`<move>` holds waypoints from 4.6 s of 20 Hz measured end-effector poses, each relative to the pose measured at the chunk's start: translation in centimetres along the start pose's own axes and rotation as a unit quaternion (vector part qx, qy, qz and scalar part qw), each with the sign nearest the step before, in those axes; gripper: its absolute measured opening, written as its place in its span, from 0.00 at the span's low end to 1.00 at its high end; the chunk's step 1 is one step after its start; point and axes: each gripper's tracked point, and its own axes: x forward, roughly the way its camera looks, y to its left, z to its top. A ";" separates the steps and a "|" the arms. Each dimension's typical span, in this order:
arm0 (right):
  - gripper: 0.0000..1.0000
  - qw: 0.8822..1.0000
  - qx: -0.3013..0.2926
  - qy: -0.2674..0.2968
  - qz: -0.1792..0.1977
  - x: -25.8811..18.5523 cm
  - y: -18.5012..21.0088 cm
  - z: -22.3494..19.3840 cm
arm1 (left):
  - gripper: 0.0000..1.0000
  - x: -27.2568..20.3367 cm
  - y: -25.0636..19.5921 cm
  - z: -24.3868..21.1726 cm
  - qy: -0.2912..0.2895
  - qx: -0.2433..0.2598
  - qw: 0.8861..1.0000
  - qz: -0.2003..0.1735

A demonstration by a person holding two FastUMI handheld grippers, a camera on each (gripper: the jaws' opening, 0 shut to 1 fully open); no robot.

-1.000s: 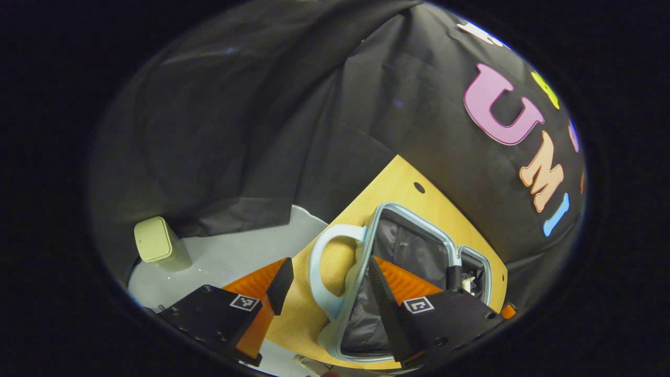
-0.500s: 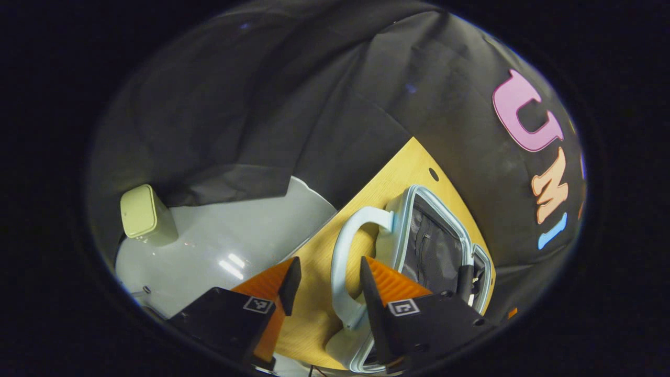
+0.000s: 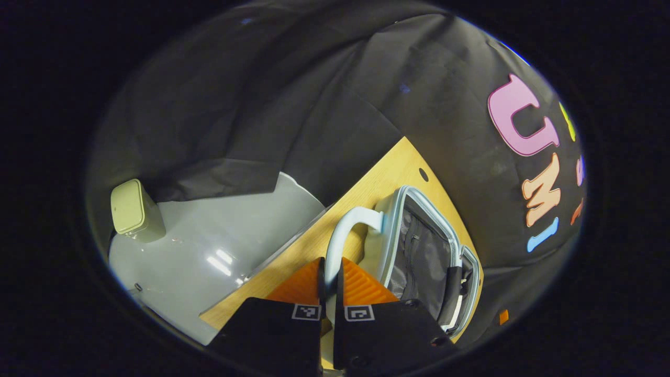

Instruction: First open the suitcase, pack the skin care products into it, and then close the suitcase.

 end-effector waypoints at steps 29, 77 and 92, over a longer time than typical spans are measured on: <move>0.98 0.996 0.041 -0.058 -0.045 -3.5 -9.2 2.2 | 0.01 -13.5 -34.7 -0.3 -0.037 0.206 0.953 -0.220; 0.98 0.991 0.080 -0.095 -0.054 -6.3 -17.7 3.5 | 0.92 1.3 -46.2 -27.7 0.086 0.409 0.908 -0.041; 0.98 0.982 0.106 -0.142 -0.069 -10.2 -17.1 6.0 | 0.96 -11.1 -49.8 -21.1 -0.180 0.402 0.891 -0.115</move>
